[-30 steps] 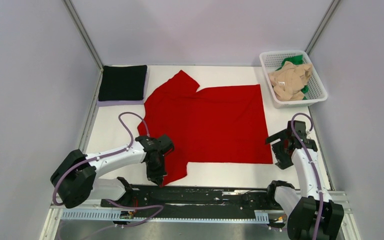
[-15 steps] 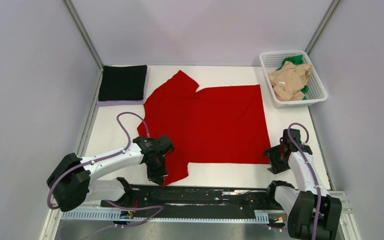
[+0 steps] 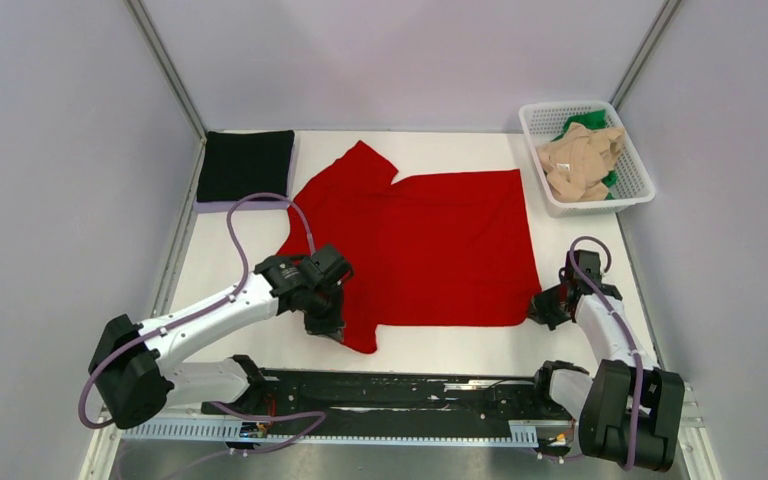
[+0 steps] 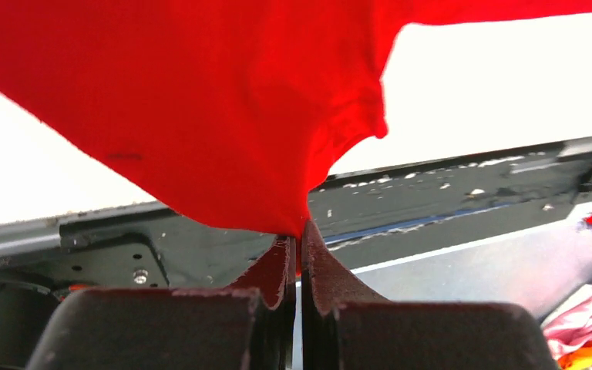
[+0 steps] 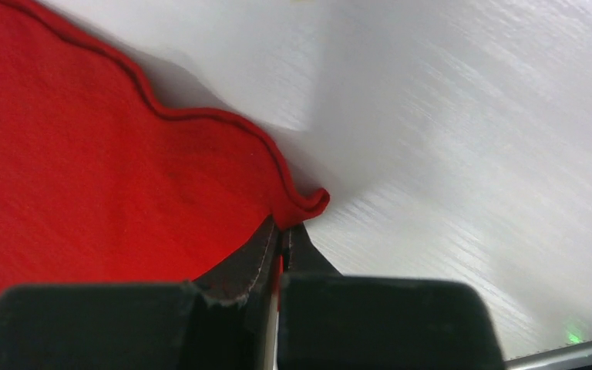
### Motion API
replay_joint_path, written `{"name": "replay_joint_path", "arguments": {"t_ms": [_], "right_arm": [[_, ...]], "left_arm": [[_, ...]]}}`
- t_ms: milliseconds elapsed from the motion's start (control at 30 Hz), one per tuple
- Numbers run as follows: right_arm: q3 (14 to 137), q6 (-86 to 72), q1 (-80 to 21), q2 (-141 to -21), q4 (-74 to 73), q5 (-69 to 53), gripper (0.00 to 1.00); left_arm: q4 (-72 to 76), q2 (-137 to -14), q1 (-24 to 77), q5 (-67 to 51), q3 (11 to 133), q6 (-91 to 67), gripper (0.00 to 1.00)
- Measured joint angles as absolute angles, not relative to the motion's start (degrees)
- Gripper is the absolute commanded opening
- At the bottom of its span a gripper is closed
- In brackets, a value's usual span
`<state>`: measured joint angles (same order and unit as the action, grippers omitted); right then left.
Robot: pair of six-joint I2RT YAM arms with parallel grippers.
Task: Fold and stack the t-shirts
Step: Grab the side of the flattened tshirt closest away from the robot with both arms, then fold the flattened tshirt in 1/3 of the way
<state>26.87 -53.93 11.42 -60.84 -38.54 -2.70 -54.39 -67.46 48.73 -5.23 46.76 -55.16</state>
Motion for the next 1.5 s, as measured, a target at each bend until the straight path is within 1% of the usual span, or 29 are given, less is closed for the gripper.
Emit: {"name": "replay_joint_path", "arguments": {"t_ms": [233,333,433,600,800,900,1233,1433,1467,1500], "right_arm": [[28.88,-50.19,11.40,-61.41,-37.80,-5.91,0.00],[31.66,-49.12,11.40,-61.45,-37.80,-7.90,0.00],[34.57,-48.31,11.40,-62.41,-37.54,-9.37,0.00],[39.11,-46.89,11.40,-66.85,-37.04,-10.81,0.00],[43.27,-45.91,11.40,-72.23,-36.38,-11.90,0.00],[46.35,-45.34,11.40,-75.59,-35.81,-12.75,0.00],[51.83,-44.21,11.40,-80.84,-34.89,-14.20,0.00],[54.52,-43.35,11.40,-84.64,-34.02,-14.48,0.03],[54.85,-43.31,11.38,-85.34,-33.69,-14.55,0.04],[55.20,-43.27,11.31,-86.19,-33.10,-14.57,0.05]], "left_arm": [[-51.11,-68.14,46.44,-4.99,54.15,-48.31,0.00],[-48.23,-69.47,42.59,-7.40,54.30,-46.39,0.00],[-45.25,-71.42,36.21,-8.80,54.33,-45.30,0.00],[-40.36,-74.35,28.97,-10.63,55.99,-44.01,0.00],[-35.51,-77.10,22.74,-12.45,58.15,-42.37,0.00],[-34.98,-78.87,20.86,-12.53,60.12,-40.84,0.00],[-31.92,-84.75,17.74,-11.97,69.49,-32.67,0.00],[-30.17,-90.98,16.16,-12.14,73.71,-28.51,0.00],[-29.91,-92.20,15.94,-12.12,74.30,-27.92,0.00],[-29.58,-93.47,15.70,-12.10,74.96,-27.33,0.04]]}}
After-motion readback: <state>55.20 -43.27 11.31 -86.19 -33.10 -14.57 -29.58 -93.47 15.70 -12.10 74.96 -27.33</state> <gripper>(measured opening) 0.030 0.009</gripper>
